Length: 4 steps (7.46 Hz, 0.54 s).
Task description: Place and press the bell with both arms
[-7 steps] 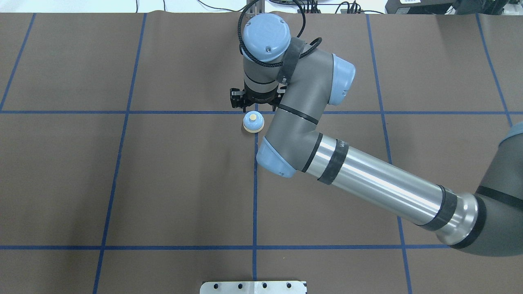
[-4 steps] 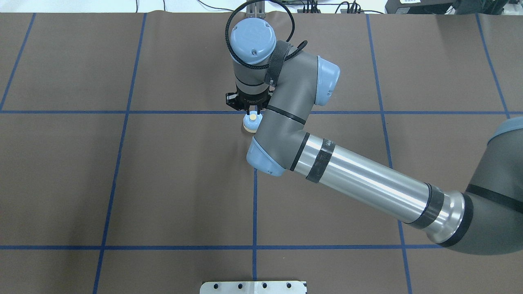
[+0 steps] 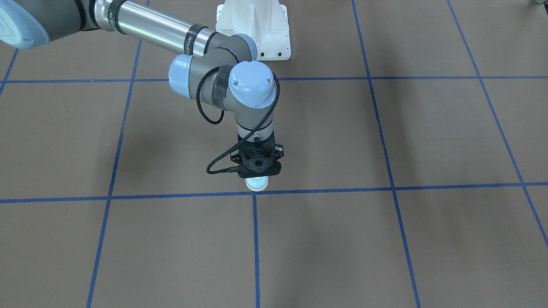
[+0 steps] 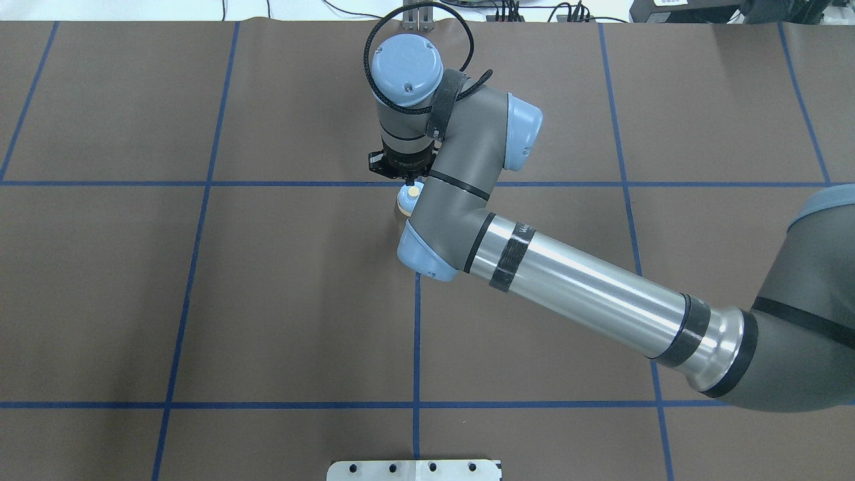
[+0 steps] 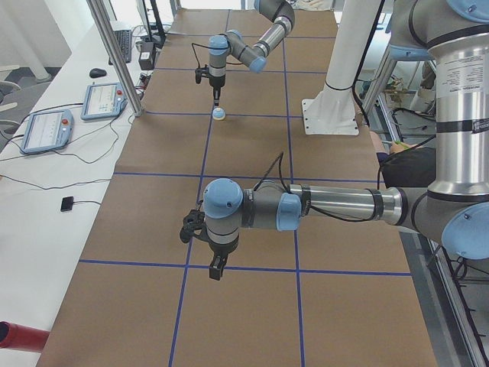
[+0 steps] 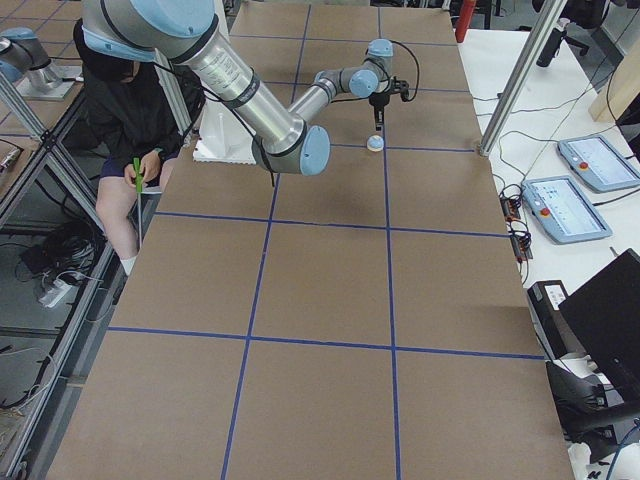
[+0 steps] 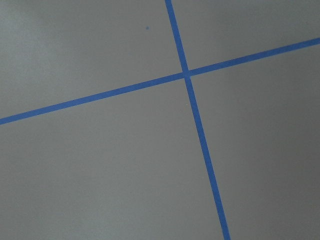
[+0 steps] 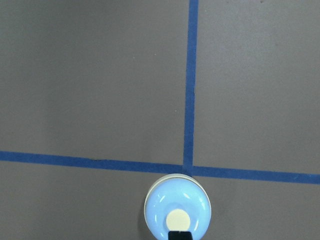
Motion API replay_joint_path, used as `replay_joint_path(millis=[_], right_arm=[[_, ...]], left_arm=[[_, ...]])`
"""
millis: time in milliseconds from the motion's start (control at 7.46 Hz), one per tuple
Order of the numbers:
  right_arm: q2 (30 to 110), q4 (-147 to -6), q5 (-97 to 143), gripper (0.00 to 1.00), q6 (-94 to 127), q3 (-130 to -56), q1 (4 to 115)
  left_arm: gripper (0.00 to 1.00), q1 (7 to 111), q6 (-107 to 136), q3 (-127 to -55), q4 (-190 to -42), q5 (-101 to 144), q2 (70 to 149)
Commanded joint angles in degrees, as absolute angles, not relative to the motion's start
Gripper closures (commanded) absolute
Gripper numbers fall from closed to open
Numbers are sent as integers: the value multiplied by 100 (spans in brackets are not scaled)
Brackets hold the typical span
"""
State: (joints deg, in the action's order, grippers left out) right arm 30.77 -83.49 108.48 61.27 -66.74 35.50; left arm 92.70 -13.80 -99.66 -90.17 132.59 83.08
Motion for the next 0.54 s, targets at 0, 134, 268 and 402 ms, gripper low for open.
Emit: replay_joint_path(millis=[0, 134, 268, 402], right_arm=[[3032, -8271, 10854, 100, 6178, -6530, 3542], [3050, -8271, 10854, 100, 6187, -6522, 3542], [3059, -8279, 10854, 100, 6187, -6504, 3525], [3050, -8271, 10854, 100, 6161, -6408, 3507]], left_arm=[[0, 9272, -1380, -9993, -9018, 13263, 8306], [0, 9264, -1380, -9993, -9018, 13263, 8306], [0, 9264, -1380, -9993, -9018, 13263, 8306], [0, 9272, -1371, -10002, -9018, 13271, 8306]])
